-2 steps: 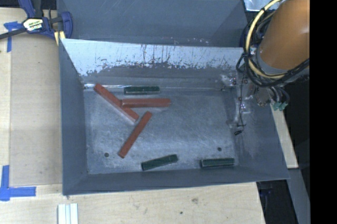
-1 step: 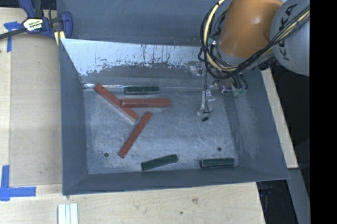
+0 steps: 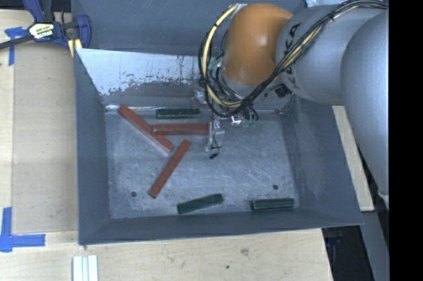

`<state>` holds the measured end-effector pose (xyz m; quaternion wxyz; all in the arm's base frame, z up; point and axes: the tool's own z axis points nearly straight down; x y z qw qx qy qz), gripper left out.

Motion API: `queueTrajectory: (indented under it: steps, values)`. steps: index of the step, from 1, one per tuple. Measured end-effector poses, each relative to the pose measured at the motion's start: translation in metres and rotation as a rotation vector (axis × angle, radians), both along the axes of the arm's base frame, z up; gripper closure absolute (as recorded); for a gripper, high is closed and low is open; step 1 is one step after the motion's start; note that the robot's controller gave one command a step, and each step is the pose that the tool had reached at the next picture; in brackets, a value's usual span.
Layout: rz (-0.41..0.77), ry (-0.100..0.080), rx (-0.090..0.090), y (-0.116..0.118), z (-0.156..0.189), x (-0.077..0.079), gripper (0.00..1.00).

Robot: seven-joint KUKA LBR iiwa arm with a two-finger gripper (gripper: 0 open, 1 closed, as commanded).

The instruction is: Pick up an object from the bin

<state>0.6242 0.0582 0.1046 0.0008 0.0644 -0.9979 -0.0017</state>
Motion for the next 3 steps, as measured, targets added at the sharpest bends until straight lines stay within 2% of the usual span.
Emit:
queueTrajectory:
  steps: [1, 2, 3]
  values:
    - [0.040, -0.009, -0.002, 0.001, -0.034, 0.001, 0.00]
    - [0.041, -0.015, -0.002, 0.001, -0.031, 0.003, 1.00]
    - [0.047, -0.006, -0.003, 0.014, 0.031, -0.001, 1.00]
